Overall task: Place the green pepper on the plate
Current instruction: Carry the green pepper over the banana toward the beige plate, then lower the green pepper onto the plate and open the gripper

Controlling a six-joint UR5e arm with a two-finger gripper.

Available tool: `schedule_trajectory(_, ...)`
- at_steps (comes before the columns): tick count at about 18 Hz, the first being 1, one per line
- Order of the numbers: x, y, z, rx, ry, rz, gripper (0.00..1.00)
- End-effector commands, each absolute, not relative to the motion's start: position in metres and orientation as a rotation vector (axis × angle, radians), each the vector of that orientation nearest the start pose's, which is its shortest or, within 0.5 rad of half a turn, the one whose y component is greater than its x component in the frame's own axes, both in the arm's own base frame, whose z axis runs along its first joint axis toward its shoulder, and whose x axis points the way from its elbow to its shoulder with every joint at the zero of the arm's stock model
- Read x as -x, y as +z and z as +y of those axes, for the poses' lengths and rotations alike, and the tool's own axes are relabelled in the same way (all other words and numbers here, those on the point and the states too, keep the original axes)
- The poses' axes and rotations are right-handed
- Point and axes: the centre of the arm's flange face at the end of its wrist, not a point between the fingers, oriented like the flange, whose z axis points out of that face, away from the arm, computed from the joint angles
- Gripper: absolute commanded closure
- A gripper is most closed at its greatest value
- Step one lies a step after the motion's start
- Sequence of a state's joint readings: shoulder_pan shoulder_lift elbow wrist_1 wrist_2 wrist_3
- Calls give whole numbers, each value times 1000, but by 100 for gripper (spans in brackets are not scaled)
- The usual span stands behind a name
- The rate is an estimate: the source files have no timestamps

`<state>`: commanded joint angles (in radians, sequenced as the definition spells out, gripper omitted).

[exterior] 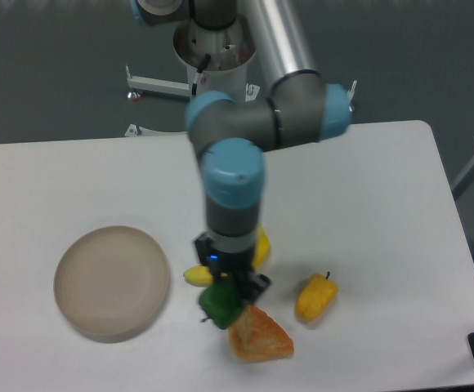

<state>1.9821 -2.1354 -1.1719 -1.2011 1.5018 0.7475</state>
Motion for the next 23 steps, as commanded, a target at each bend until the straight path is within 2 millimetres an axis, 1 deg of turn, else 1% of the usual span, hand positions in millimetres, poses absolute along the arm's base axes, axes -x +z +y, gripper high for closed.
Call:
schedule_trajectory(3, 131, 376, 723, 2910, 35, 391, 64)
schedule_trajectory(4, 118, 376, 724, 2913, 27, 375, 64)
schedule_trajectory(6, 97, 370, 726, 2923, 11, 364, 64)
schedule_trajectory(7, 89, 367, 726, 2929, 6, 371, 64)
schedule_trajectory(9, 81, 357, 724, 2946, -8, 379, 64)
schedule_trajectory(12, 59, 343, 723, 2969, -16, 407, 64)
schedule_trajectory(15, 52, 328, 723, 2984, -23, 411, 64)
schedule_trajectory(16, 44, 323, 725, 2983, -25, 425, 64)
schedule_trajectory(17, 41, 319, 725, 2984, -24, 425, 64)
schedule_trajectory(21, 32, 303, 720, 2988, -27, 411, 64)
schedule_trajectory(23, 32, 298, 719, 2997, -30, 412, 64)
